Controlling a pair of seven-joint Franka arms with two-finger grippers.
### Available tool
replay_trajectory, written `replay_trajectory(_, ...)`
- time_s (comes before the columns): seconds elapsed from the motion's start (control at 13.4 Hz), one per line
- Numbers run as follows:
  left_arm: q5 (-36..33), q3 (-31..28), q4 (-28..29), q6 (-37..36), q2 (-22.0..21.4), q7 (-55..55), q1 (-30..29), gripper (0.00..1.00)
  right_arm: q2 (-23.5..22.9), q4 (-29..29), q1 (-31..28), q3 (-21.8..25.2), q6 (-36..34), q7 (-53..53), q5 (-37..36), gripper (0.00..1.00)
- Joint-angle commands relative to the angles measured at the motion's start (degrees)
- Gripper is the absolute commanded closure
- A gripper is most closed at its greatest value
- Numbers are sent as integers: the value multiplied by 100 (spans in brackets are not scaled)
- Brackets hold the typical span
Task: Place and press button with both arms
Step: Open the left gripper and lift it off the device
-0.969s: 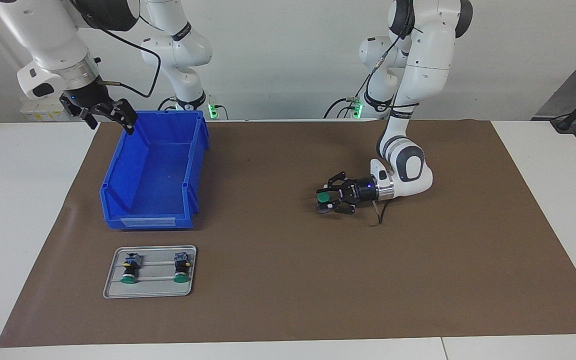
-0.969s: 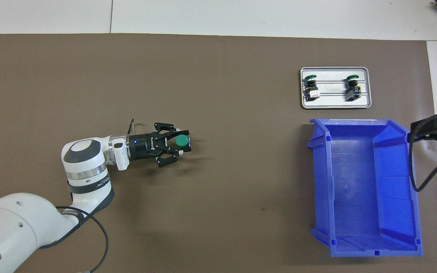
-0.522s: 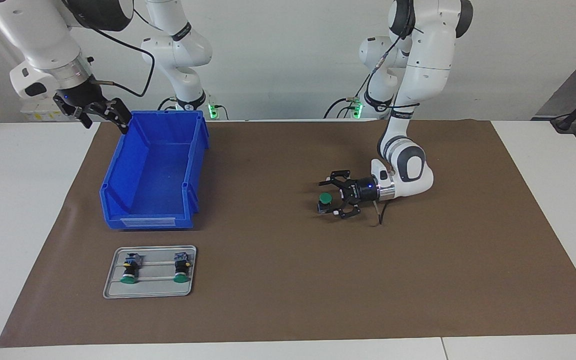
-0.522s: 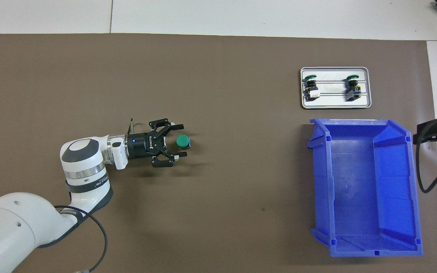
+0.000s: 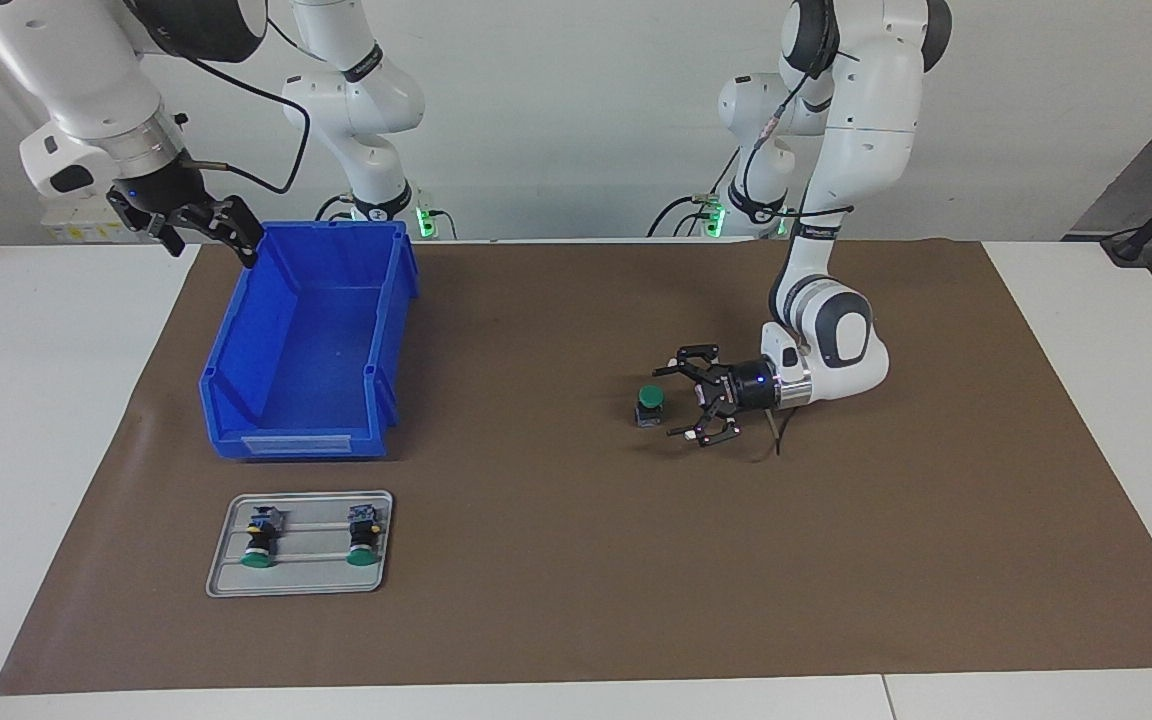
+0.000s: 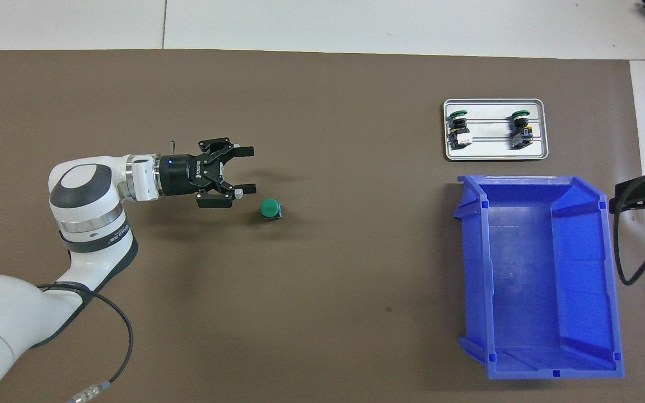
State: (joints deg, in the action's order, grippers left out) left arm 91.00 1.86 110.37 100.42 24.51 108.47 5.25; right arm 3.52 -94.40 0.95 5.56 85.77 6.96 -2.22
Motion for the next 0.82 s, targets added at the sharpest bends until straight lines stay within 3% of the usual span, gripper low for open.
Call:
replay_trajectory(0.0,-626,-2,-339,13,-182,-1000,-50,6,149,-166,-59,-20,62,-177,29,0)
replay_trajectory(0.3,-1521,-2,-805,31,-350,-2247,-41,12,149,-175,-59,-20,45,-186,29,0)
replay_trajectory(0.52,-2978,-2,-1604,31,-455,-3766,37,17,149,-184,-51,-20,53,-159,38,0)
replay_trajectory(0.75,-3956,16,-1738,223,-779,-4806,221,20,149,-175,-42,-20,97,-142,20,0)
